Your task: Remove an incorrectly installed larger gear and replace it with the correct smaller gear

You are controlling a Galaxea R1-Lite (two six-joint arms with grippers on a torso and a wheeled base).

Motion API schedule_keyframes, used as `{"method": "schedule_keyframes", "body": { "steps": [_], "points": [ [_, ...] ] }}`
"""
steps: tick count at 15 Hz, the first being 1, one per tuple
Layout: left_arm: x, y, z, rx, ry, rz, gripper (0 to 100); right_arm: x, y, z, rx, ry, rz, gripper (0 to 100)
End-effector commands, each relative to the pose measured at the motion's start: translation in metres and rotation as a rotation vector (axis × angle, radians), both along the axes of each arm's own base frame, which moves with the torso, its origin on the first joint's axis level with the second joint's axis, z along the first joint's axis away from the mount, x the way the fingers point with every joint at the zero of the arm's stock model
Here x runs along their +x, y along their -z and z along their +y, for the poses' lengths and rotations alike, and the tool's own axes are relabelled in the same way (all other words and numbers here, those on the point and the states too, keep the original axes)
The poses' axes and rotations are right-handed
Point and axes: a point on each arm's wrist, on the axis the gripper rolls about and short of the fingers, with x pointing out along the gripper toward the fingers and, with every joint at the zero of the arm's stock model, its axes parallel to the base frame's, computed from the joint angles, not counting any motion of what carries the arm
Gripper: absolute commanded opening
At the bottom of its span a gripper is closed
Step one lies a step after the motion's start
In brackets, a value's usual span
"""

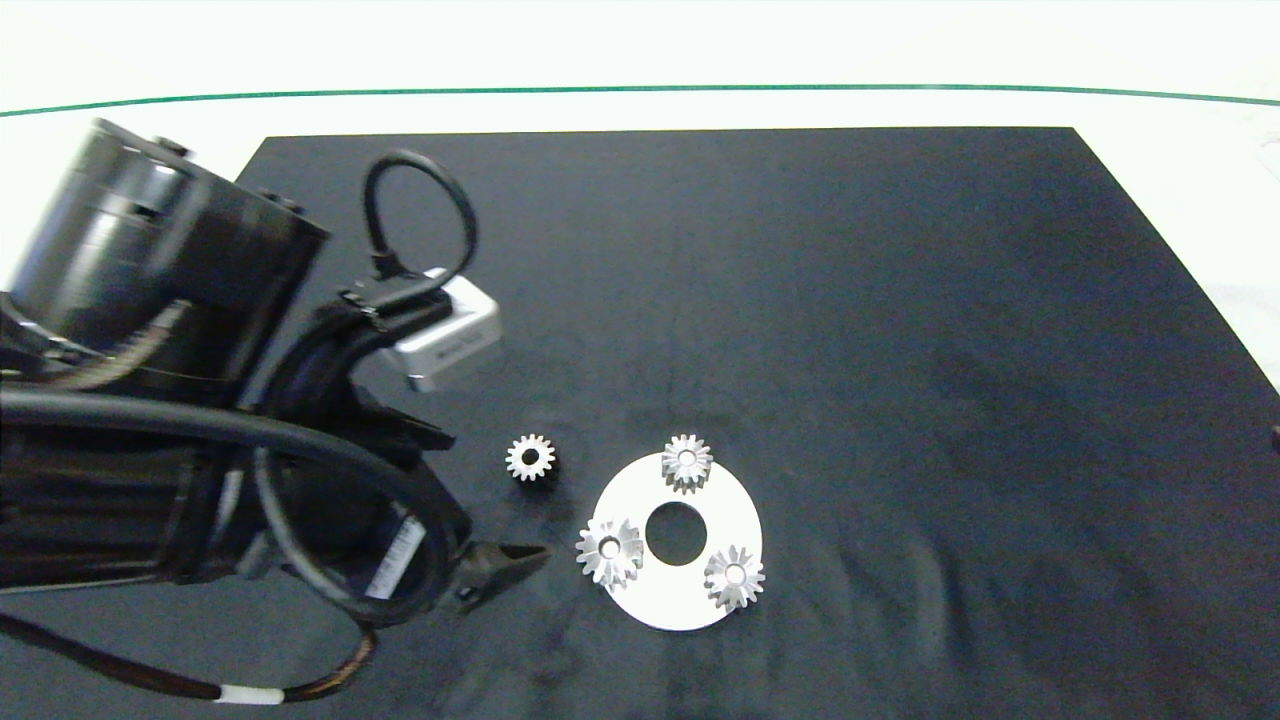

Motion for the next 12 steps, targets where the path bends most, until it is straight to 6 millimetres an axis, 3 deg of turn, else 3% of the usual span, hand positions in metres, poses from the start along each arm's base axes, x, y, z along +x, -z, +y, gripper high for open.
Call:
{"method": "schedule_keyframes", "body": {
  "steps": [1, 12],
  "points": [
    [0.025, 0.026, -0.052, 0.093, 0.024, 0.05, 100, 0.0, 0.0, 0.0, -0.001, -0.001, 0.0, 100],
    [0.022, 0.05, -0.074, 0.176, 0.012, 0.072, 100, 0.001, 0.0, 0.0, -0.001, -0.006, 0.003, 100]
  ]
}}
